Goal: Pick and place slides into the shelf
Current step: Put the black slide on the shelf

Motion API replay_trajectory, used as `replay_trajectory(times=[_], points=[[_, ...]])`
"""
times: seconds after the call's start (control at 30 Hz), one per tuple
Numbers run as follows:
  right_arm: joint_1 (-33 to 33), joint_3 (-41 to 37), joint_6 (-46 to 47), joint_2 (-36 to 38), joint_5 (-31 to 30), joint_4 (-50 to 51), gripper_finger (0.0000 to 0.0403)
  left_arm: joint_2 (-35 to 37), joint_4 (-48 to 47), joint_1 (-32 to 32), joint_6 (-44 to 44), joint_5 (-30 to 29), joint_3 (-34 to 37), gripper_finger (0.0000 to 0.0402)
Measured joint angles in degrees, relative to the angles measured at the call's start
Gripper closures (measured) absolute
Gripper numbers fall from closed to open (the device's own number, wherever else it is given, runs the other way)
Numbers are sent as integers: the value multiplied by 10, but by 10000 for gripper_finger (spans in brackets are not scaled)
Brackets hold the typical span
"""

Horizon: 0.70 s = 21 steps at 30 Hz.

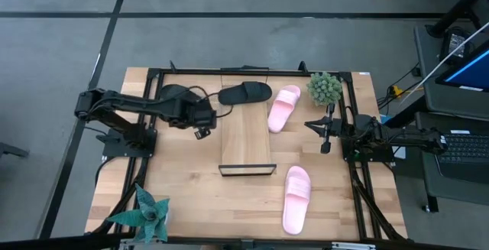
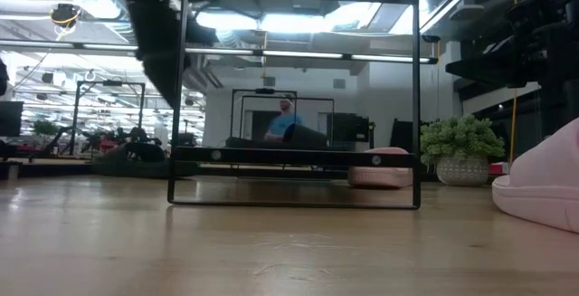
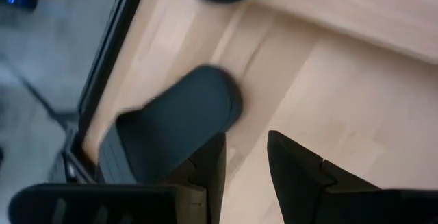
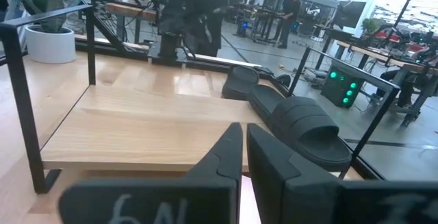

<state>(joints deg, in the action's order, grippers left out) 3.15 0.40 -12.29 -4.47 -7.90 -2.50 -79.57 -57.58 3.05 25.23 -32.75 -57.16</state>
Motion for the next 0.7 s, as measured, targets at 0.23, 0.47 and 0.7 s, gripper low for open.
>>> replay_trajectory(times=[0.23, 0.47, 0.7], points=[[0, 0, -1, 0, 0, 0, 377, 37, 3, -28, 186, -74, 62, 302], [0, 0, -1, 0, 0, 0, 377, 43, 8, -43, 373, -118, 107, 302], [0, 0, -3, 0, 0, 0, 377, 42, 11, -43, 512, -118, 155, 302]])
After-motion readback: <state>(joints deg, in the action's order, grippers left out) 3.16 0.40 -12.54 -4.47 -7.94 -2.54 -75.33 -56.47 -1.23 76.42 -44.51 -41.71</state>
